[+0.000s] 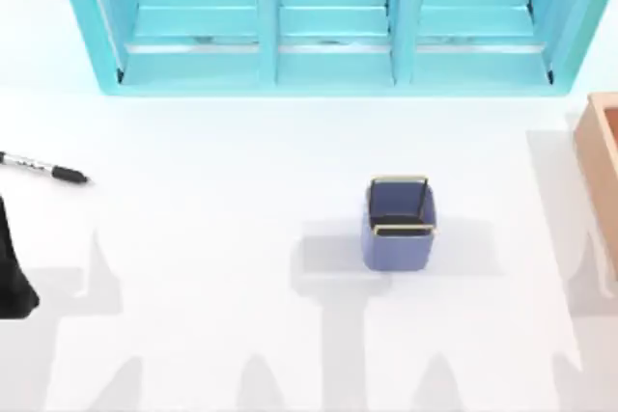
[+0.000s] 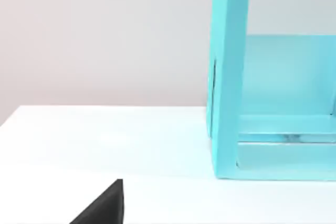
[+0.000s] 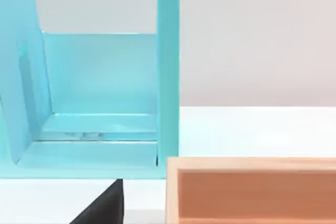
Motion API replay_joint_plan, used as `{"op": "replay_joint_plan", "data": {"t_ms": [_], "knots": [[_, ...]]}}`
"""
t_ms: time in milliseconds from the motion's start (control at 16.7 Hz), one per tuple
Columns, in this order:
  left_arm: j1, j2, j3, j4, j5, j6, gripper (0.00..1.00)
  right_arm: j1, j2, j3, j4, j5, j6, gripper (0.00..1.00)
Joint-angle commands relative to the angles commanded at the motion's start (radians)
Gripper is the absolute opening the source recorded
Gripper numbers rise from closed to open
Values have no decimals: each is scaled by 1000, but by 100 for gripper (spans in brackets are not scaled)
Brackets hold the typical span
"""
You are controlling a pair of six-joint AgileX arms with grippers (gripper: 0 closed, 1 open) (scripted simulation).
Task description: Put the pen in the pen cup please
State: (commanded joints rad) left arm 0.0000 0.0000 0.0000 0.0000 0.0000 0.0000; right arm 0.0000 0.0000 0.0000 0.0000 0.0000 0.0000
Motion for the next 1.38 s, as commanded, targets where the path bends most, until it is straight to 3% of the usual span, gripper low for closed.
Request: {"op": "replay_joint_plan", "data": {"t_ms": [240,480,1080,1380], "knots": [[10,31,14,11,12,-27,100,0,0,0,0,0,0,100],[55,220,86,66,83,-171,100,0,0,0,0,0,0,100],[234,1156,356,268,372,-746,100,0,0,0,0,0,0,100],[314,1521,475,359,487,-985,100,0,0,0,0,0,0,100]]}}
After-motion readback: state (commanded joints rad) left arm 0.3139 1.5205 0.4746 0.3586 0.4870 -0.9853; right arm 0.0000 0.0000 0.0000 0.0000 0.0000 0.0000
